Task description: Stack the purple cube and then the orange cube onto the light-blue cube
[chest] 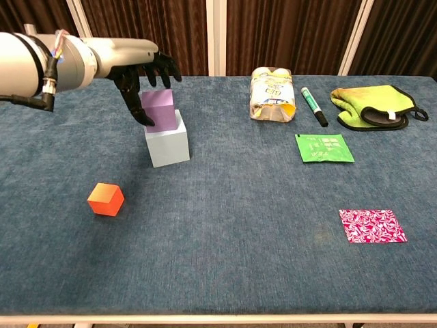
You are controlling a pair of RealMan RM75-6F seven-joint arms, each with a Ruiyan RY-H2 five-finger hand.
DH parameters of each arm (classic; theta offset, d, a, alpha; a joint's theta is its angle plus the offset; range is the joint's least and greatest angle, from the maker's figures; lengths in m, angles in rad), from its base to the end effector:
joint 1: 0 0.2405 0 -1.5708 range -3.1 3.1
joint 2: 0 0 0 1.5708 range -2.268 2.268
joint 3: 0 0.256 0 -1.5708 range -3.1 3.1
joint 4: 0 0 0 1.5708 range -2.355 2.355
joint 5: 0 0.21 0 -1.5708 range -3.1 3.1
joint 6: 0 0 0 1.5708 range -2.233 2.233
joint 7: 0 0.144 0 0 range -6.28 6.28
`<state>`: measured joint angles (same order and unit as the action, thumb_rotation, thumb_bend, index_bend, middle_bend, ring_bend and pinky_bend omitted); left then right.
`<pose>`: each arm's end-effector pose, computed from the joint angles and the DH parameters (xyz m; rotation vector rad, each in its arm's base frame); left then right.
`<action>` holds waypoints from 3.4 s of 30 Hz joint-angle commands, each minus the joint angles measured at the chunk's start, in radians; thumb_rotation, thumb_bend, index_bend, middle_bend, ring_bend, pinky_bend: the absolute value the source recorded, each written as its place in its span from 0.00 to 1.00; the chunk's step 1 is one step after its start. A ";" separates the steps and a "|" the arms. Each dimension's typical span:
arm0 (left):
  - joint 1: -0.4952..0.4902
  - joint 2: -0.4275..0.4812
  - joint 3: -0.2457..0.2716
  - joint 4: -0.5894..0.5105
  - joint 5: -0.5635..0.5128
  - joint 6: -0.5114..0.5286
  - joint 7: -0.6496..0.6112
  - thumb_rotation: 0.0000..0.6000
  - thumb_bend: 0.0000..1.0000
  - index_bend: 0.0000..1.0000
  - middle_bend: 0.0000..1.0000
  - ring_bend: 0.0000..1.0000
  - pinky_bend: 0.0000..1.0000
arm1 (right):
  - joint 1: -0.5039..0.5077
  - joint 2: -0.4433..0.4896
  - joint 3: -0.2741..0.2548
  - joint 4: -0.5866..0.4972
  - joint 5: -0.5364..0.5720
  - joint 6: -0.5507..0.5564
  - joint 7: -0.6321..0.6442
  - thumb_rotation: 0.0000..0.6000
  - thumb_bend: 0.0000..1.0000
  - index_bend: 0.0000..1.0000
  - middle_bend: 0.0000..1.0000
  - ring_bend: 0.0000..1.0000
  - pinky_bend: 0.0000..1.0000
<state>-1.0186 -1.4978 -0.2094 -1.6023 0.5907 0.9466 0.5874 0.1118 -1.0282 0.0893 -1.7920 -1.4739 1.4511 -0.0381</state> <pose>-0.0837 0.3749 -0.0107 -1.8653 -1.0361 -0.7894 -0.2772 -0.1939 0.1731 1.3778 -0.9337 0.9660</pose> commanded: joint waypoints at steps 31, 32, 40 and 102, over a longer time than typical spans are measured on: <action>0.380 0.227 0.335 -0.239 0.574 0.214 -0.134 1.00 0.18 0.45 0.49 0.29 0.33 | 0.005 -0.002 -0.003 0.004 -0.005 -0.008 -0.004 1.00 0.18 0.00 0.00 0.00 0.00; 0.386 0.215 0.343 -0.224 0.594 0.210 -0.136 1.00 0.19 0.46 0.49 0.30 0.33 | 0.006 -0.002 -0.002 0.004 -0.003 -0.009 -0.003 1.00 0.18 0.00 0.00 0.00 0.00; 0.410 0.114 0.371 -0.067 0.736 0.175 -0.131 1.00 0.21 0.44 0.49 0.31 0.33 | 0.008 -0.002 -0.002 0.005 -0.001 -0.013 -0.002 1.00 0.18 0.00 0.00 0.00 0.00; 0.454 -0.077 0.215 0.061 0.645 0.085 -0.141 1.00 0.31 0.44 0.60 0.37 0.36 | 0.016 -0.004 0.002 0.004 0.028 -0.032 -0.009 1.00 0.18 0.00 0.00 0.00 0.00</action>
<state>-0.5645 -1.5741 0.0057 -1.5418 1.2352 1.0316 0.4464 0.1282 -1.0322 0.0913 -1.7882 -1.4459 1.4191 -0.0468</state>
